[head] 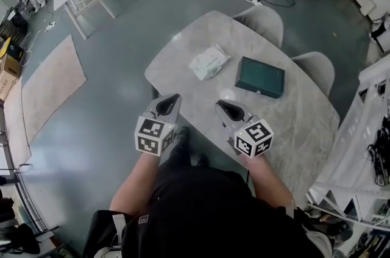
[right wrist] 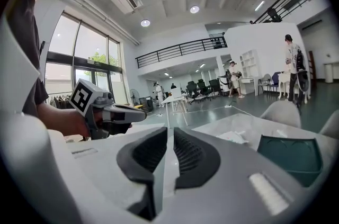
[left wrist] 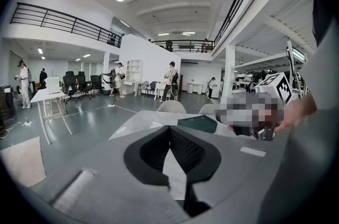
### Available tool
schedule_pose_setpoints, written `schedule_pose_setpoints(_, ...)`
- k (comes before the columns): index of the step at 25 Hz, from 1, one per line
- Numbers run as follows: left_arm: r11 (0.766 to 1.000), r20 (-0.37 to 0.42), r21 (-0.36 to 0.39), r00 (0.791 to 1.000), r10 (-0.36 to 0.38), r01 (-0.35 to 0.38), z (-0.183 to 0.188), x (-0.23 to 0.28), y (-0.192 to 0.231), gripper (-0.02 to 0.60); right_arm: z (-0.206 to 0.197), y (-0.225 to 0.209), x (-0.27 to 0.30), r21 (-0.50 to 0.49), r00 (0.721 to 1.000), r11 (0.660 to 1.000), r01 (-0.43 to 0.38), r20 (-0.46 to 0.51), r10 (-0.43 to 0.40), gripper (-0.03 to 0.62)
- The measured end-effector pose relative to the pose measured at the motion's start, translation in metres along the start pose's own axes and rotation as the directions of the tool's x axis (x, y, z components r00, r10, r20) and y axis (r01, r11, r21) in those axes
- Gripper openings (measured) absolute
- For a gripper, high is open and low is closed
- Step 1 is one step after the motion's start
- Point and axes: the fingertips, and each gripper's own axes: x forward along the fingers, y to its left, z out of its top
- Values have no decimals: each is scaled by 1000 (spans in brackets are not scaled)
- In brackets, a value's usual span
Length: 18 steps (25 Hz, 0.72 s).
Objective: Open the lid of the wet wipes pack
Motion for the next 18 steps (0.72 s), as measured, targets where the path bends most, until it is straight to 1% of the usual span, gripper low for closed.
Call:
schedule_pose_setpoints(4, 999, -22, 37, 1000, -17, 18, 2, 35, 34, 8, -1, -26, 33, 14, 998, 998, 57, -35, -56, 34)
schedule_pose_setpoints(8, 996, -46, 57, 997, -65, 68, 10, 69, 72, 8, 8, -47, 71, 31, 993, 994, 104, -62, -102, 33)
schedule_pose_setpoints(11, 991, -57, 65, 992, -115, 119, 18, 92, 97, 8, 13, -60, 95, 45, 987, 989, 144, -74, -141, 34)
schedule_pose_setpoints(14, 981, -84, 87, 983, -165, 172, 23, 116, 110, 8, 12, -74, 113, 69, 981, 981, 179, -91, -173, 34)
schedule_pose_setpoints(18, 968, -138, 104, 967, -212, 227, 19, 150, 110, 8, 0, -93, 128, 97, 974, 975, 201, -130, -188, 34)
